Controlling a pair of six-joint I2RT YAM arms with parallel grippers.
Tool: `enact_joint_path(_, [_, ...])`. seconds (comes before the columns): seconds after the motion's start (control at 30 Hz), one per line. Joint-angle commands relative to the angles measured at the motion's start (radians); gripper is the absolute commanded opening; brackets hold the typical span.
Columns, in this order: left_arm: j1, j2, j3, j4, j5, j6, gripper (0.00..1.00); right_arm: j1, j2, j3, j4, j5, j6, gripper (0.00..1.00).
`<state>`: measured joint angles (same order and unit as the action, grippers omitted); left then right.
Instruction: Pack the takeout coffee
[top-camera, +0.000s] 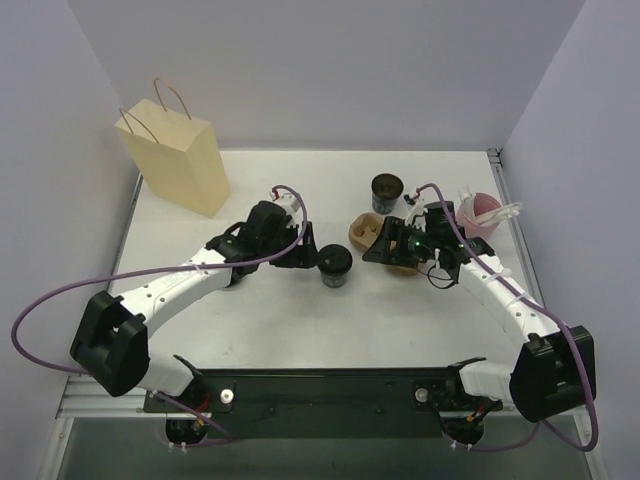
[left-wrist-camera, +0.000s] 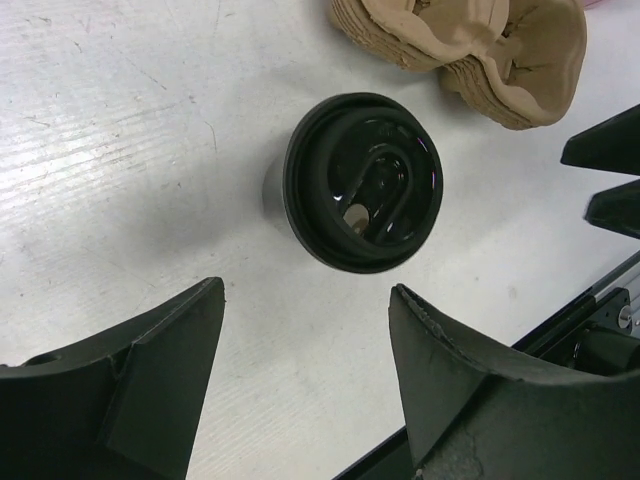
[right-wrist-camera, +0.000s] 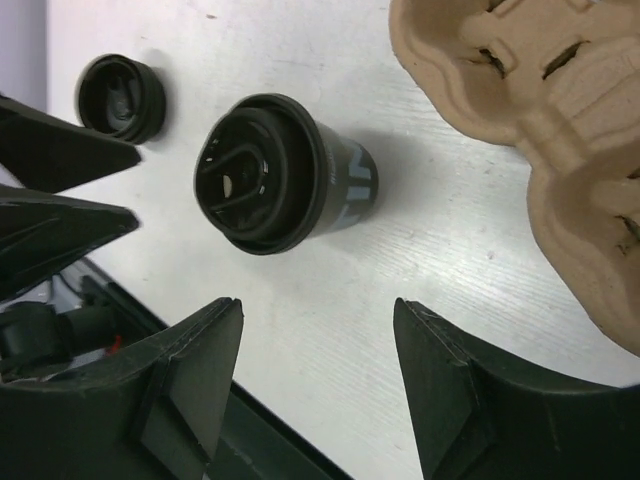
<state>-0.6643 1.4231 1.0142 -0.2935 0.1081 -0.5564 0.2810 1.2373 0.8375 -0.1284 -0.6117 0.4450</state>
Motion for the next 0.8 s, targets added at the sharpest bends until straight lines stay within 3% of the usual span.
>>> enact_joint_path(0.0, [0.006, -0.105, 0.001, -0.047, -0.028, 0.036, 0.77, 0.105, -0.022, 0.07, -0.099, 0.217, -0.075, 0.64])
enact_joint_path(0.1, [0.008, -0.197, -0.057, -0.065, -0.07, 0.041, 0.8, 0.165, -0.018, 0.101, -0.116, 0.311, -0.092, 0.71])
enact_joint_path(0.17, [0.006, -0.251, -0.11, -0.091, -0.099, 0.049, 0.95, 0.187, -0.009, 0.115, -0.117, 0.339, -0.091, 0.82])
enact_joint_path(0.2, [0.008, -0.307, -0.129, -0.099, -0.1, 0.052, 0.97, 0.199, -0.003, 0.124, -0.116, 0.372, -0.095, 0.84])
enact_joint_path(0.33, [0.009, -0.456, -0.253, -0.116, -0.202, 0.047, 0.97, 0.286, 0.065, 0.19, -0.125, 0.453, -0.118, 0.88])
enact_joint_path(0.5, [0.002, -0.625, -0.353, -0.07, -0.147, 0.053, 0.97, 0.333, 0.168, 0.268, -0.142, 0.484, -0.143, 0.89])
enact_joint_path(0.57, [0.003, -0.653, -0.348, -0.113, -0.159, 0.061, 0.97, 0.357, 0.209, 0.305, -0.151, 0.49, -0.153, 0.93])
enact_joint_path(0.77, [0.003, -0.696, -0.293, -0.271, -0.174, 0.116, 0.97, 0.406, 0.31, 0.373, -0.177, 0.552, -0.184, 0.93])
